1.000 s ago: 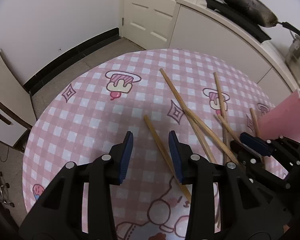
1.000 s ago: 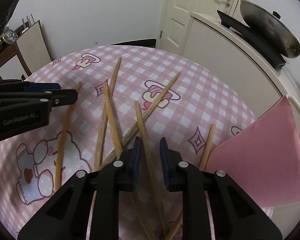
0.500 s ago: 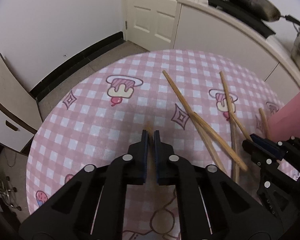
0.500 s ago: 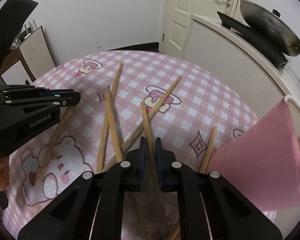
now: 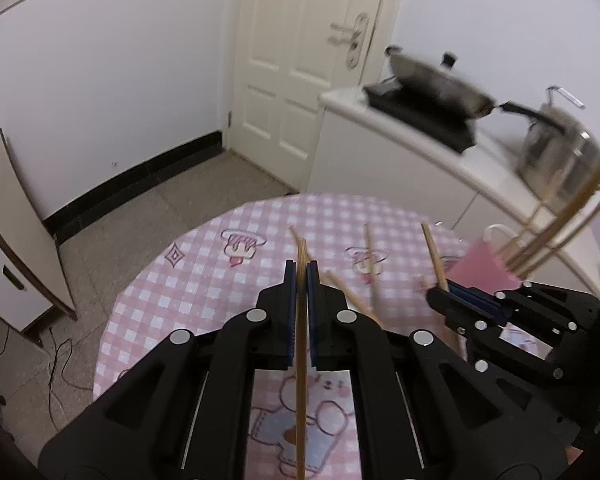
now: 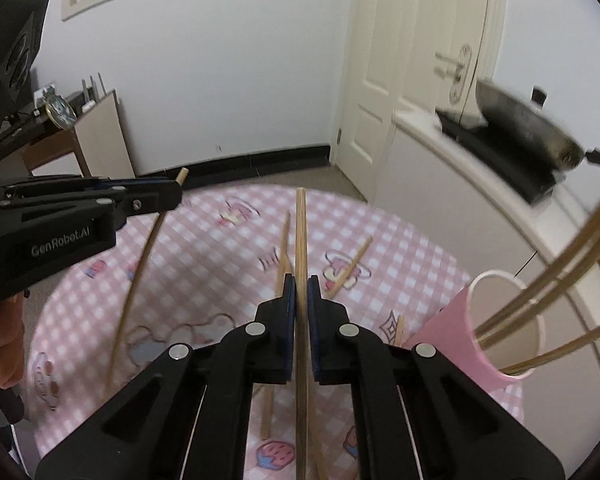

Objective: Organize utensils

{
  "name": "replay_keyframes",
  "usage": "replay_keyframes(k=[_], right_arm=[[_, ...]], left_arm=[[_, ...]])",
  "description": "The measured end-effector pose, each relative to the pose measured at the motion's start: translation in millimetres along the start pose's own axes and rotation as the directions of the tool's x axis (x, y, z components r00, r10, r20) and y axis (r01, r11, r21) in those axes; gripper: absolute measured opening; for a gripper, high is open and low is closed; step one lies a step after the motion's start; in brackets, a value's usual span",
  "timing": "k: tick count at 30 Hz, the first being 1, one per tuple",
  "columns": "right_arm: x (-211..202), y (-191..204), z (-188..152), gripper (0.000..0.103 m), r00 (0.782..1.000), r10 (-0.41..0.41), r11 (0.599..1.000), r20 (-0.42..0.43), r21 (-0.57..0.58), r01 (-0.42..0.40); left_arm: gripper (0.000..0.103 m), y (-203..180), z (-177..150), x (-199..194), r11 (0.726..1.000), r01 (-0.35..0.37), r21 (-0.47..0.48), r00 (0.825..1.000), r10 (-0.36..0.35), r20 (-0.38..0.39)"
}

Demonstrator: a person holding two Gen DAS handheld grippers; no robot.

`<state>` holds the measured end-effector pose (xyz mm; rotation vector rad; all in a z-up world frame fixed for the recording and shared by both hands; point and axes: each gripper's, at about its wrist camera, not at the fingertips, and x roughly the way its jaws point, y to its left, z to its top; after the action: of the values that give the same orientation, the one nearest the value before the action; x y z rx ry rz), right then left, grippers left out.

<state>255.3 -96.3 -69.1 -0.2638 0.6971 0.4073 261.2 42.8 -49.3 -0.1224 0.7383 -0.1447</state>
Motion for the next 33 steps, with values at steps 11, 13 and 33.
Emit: replay_keyframes(k=[11,13,33], right_arm=[[-82,3,10,0.005,0.989,0.000,1.000,0.145,-0.007,0.001],[-98,0,9,0.005,0.986,-0.009,1.000,0.168,-0.005,0.010],[-183,-71,19,0.005,0.926,-0.187,0.981,0.328,0.119,0.156]], left_arm=[[0.005,-36,0,-77,0.993,0.100,0.058,0.982,-0.108,0.152],[0.005,-42,1,-88,0.991,0.115,0.068,0.976,-0.126,0.177],[0.005,-124,52,-132,0.962,0.242,0.127,0.881,-0.272,0.386]])
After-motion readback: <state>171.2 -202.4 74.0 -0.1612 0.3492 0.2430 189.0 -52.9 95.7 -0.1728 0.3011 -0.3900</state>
